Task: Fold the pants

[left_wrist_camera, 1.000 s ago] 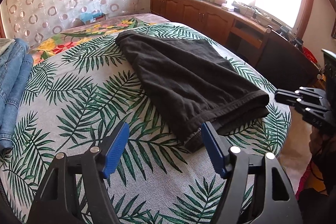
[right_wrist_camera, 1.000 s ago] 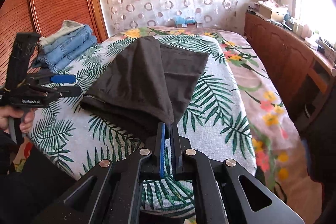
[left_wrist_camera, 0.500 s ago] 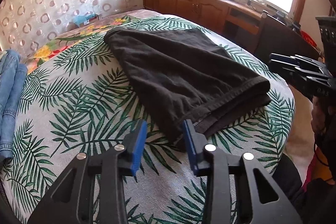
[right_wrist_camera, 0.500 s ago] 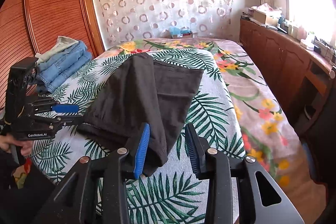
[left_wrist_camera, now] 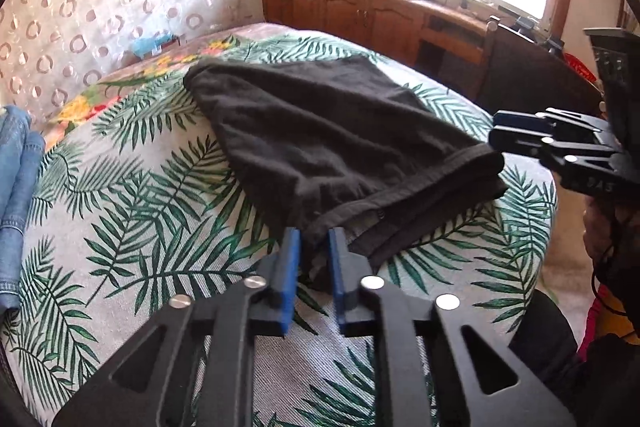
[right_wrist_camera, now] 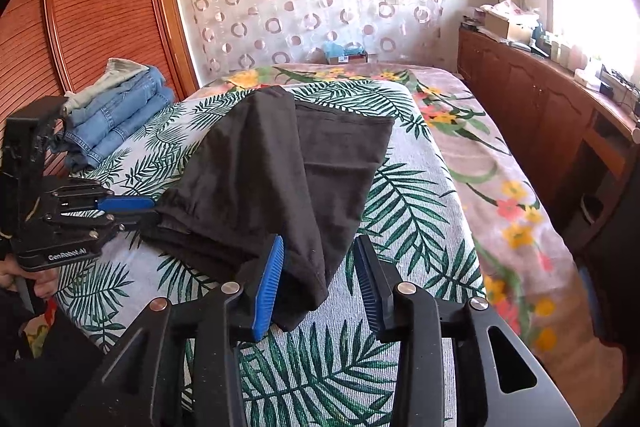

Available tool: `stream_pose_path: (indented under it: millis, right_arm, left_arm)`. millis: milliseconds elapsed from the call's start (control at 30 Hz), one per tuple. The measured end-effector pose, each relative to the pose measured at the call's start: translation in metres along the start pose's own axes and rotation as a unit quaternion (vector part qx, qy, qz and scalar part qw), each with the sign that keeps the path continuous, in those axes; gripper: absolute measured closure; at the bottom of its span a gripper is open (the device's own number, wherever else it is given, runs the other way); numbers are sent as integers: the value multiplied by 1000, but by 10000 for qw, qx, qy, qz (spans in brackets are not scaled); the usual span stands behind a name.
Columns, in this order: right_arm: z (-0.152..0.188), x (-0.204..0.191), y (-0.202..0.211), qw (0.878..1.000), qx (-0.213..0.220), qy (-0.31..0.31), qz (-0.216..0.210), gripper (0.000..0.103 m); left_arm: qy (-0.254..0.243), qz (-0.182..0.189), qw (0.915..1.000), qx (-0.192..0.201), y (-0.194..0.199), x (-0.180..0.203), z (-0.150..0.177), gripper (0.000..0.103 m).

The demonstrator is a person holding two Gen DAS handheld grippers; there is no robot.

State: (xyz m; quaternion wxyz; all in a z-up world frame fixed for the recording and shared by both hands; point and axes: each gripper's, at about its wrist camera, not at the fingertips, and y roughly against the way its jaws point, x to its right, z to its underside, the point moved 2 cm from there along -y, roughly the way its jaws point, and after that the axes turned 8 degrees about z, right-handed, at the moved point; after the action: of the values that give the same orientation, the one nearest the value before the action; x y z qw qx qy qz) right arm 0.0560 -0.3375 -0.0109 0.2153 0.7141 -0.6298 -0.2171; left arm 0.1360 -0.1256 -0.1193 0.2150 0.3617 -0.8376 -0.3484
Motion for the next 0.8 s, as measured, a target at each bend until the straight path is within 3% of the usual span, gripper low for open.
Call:
stream_pose_path:
  millis: [167,367,500,567,800]
  right_arm:
    - [0,1,-4,10000,-61,-30,25,65]
    - [0,-2,-5,10000,-64,-25,9,65]
    - [0,-4,-6,10000,-50,-2,2,65]
    - [0,-3,-6,10000,-52,-16,-7,64]
    - [3,-2,-8,10000,-75,-29,14,64]
  left_arm:
    - [-61,33,10000,65,7,2,-1,100]
    - [22,9,9999,131,14,-4,0,102]
    - [134,10,9999,-80,10,-7,1,101]
    - [90,-141,9997,-170,6,-6,2,86]
    - [86,-13,9995,-288,-4,-6,3,65]
